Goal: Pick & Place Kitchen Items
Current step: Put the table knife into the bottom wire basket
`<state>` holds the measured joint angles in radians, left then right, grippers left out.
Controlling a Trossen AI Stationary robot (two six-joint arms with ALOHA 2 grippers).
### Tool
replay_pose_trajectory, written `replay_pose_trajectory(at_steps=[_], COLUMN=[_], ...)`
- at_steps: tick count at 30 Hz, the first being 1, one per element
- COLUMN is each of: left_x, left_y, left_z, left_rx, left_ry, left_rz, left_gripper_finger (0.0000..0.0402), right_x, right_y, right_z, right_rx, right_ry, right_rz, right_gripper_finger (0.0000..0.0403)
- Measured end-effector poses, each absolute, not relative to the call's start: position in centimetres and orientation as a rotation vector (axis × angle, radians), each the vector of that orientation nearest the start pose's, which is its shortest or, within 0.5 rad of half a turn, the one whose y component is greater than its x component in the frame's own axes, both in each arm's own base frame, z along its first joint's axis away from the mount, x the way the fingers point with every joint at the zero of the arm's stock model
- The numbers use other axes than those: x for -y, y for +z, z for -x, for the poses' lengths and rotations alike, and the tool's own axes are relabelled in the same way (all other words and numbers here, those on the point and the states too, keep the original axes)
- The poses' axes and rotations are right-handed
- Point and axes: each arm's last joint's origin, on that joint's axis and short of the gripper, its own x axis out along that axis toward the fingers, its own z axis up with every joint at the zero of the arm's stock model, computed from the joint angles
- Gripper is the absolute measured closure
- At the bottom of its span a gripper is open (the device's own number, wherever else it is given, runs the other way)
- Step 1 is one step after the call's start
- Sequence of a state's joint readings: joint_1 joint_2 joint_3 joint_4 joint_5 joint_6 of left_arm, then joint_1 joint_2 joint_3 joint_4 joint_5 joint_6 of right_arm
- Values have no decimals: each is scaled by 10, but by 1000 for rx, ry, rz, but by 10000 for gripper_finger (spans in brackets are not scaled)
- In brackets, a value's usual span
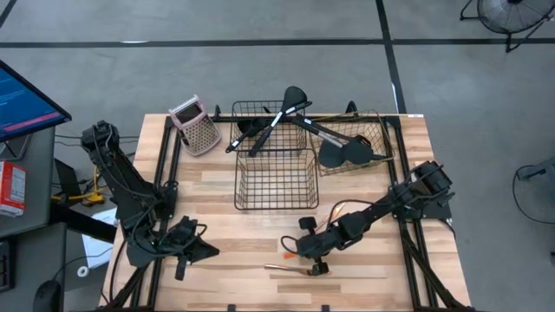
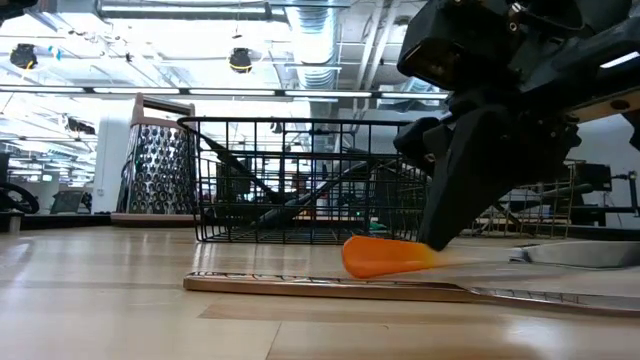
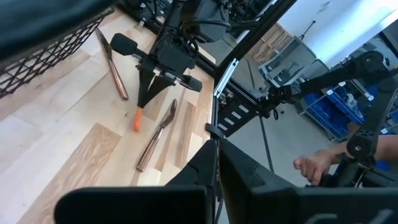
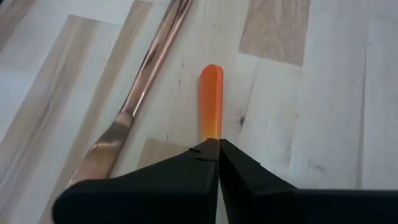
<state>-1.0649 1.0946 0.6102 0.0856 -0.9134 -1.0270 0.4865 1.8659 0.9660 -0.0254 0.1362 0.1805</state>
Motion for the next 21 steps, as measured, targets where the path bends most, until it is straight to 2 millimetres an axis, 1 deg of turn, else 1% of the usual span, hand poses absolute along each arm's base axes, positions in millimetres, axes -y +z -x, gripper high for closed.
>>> replay_pose_trajectory(at_steps=[3,10,13,15,17,18,21], left_x=[183,183,183,183,183,183,183], left_y=[244,244,244,244,244,244,244], left_z=[-128,-128,-128,-128,-128,-128,-128], left_rx=[-264,-261,-254,-255,-254,-254,-249], left_ry=[-18,-13,-4,-4,-3,-2,4], left_rz=[686,684,683,682,682,682,681], left_gripper_finger=[401,401,401,401,401,401,401], right_x=[-164,-172,-176,-180,-183,-184,-179], right_y=[125,124,125,135,152,158,167], right_z=[-313,-308,-307,-304,-301,-297,-277], right_rx=[-920,-930,-911,-873,-799,-765,-730], right_ry=[241,249,244,233,219,215,201], right_rz=[113,102,107,108,102,100,91], right_gripper_finger=[401,399,399,396,388,382,358])
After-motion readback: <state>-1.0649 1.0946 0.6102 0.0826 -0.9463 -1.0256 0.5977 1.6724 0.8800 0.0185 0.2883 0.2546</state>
